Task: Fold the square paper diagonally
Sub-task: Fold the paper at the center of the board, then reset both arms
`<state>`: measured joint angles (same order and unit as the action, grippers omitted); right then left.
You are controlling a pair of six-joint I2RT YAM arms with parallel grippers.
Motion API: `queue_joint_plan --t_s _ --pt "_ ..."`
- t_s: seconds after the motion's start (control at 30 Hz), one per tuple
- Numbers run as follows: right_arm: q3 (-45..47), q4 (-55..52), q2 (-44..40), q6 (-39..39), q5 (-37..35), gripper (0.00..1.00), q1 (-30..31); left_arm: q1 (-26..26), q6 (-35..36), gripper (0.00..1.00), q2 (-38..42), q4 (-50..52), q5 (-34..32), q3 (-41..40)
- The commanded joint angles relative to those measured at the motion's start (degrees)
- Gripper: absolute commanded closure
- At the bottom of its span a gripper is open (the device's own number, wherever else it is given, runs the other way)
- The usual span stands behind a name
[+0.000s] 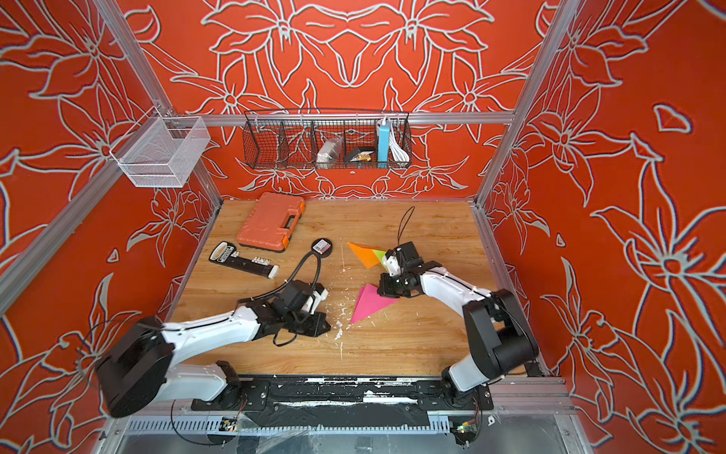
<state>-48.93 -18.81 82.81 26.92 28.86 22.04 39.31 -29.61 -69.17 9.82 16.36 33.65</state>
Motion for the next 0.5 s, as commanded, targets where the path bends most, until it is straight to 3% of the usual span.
queue_joint_plan --t_s 0.0,0.17,0.23,0.37,0.47 --pt "-0.7 2.3 -5.6 0.7 -1.5 0.88 -4.0 -5.3 5.6 1.00 8.7 4.8 -13.4 1.6" --pt "-0.1 3.9 -9.0 -2.4 -9.7 0.80 -9.5 -19.6 6.8 1.00 17.2 0.8 -12.5 -0.2" --pt "0.7 5.6 -9.0 -3.0 -11.8 0.79 -11.1 -22.7 8.4 1.00 18.2 -3.2 -12.8 -2.3" --pt "2.8 8.7 -9.4 -5.4 -16.2 0.79 -14.6 -26.5 15.2 1.00 18.1 -7.4 -20.8 -4.8" --pt "7.1 14.6 -11.8 -8.9 -23.3 0.74 -15.8 -32.5 18.0 1.00 15.6 -11.1 -19.8 -6.1"
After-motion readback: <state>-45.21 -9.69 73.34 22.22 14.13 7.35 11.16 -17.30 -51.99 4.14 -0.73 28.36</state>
